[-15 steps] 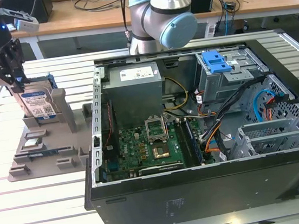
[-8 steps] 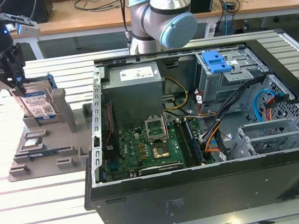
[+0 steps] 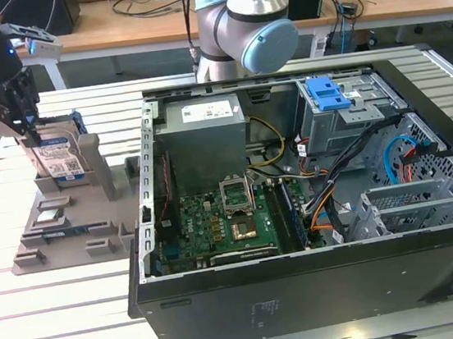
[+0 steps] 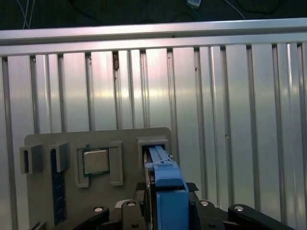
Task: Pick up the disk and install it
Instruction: 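Pick up the disk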
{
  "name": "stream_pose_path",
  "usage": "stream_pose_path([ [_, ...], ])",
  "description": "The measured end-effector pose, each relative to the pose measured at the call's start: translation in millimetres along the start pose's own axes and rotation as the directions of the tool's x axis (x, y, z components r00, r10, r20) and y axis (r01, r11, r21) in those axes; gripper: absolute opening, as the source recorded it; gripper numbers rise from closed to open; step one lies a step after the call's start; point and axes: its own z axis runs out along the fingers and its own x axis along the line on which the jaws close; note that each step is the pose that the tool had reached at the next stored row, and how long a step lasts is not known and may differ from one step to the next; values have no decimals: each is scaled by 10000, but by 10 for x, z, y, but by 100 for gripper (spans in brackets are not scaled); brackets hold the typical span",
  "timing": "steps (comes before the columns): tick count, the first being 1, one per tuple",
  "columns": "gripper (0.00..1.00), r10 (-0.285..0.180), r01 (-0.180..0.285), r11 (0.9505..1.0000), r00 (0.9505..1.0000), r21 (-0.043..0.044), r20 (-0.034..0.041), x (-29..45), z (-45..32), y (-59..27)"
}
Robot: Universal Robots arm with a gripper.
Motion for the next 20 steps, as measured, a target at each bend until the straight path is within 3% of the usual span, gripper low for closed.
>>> stream_pose_path([
  [5, 42, 1, -1, 10000, 10000, 2, 0, 0, 2, 0],
  [7, 37, 1, -1, 10000, 10000, 2, 0, 0, 2, 0],
  [20, 37, 0, 0, 10000, 10000, 3, -1, 0, 5, 0],
])
